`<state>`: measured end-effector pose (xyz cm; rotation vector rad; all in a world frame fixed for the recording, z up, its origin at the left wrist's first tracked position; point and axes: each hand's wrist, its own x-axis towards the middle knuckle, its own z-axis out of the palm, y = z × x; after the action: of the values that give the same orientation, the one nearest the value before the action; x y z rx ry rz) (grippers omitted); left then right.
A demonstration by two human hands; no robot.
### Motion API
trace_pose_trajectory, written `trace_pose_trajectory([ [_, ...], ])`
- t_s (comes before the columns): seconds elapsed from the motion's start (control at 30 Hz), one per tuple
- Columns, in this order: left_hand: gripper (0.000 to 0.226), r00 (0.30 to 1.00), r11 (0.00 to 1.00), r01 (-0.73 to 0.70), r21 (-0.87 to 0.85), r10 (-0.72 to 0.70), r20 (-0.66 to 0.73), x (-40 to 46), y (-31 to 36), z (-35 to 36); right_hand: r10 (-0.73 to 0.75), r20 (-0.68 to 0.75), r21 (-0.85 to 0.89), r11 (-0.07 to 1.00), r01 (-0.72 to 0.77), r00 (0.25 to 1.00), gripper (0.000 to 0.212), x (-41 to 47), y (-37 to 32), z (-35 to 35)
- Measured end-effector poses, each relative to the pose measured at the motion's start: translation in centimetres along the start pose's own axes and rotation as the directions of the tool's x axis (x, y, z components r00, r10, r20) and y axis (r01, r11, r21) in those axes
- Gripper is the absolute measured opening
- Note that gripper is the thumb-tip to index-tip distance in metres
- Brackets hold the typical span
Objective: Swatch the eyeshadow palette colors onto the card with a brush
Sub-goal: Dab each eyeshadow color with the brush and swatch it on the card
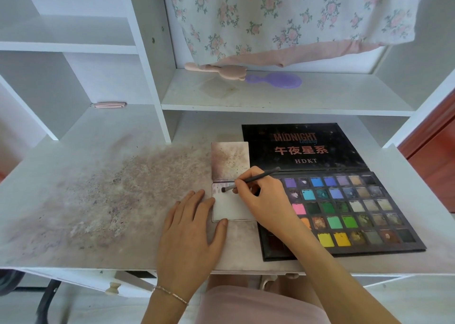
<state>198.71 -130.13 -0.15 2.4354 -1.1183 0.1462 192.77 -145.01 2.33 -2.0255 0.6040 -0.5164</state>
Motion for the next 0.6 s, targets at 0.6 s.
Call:
trace_pose_trajectory([
  [0.6, 0.041, 0.999, 1.000, -0.014, 0.010, 0.015, -0.032, 0.03, 0.00, 0.09, -0.007, 0.010, 0.003, 1.000, 0.007, 1.000, 0.004, -0.04, 0.09, -0.12],
])
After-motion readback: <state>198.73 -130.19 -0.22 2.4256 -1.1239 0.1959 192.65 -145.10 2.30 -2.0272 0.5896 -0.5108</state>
